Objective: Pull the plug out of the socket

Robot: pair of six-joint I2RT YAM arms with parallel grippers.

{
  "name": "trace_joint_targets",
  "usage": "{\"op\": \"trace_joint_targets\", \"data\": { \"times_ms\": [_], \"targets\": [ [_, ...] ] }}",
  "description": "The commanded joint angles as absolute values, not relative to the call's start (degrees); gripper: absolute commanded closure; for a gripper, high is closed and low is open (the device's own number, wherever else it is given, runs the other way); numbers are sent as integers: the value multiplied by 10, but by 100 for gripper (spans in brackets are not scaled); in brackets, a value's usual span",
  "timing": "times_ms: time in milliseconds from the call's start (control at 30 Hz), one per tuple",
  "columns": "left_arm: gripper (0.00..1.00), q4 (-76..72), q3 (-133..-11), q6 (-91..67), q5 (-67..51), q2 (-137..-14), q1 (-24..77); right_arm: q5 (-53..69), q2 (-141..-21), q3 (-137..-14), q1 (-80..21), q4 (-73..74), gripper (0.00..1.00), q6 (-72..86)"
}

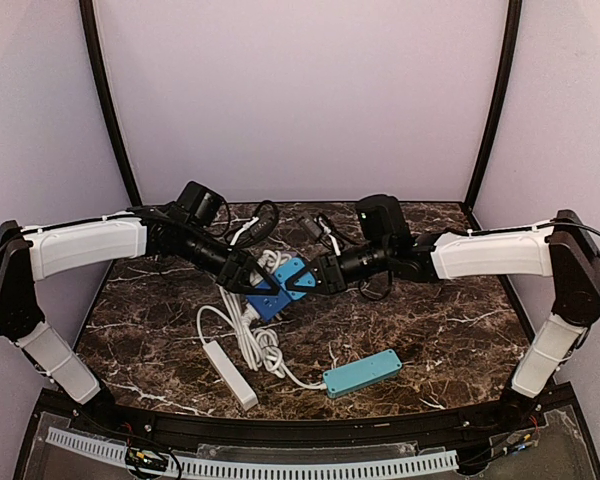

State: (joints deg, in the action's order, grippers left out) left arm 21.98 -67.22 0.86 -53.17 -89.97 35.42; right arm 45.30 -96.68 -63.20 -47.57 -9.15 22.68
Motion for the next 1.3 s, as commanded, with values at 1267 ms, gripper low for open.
{"op": "trace_joint_targets", "data": {
  "times_ms": [1267],
  "targets": [
    [52,243,-684,37,-555,-845,348,400,-937,-685,-444,37,100,222]
  ]
}}
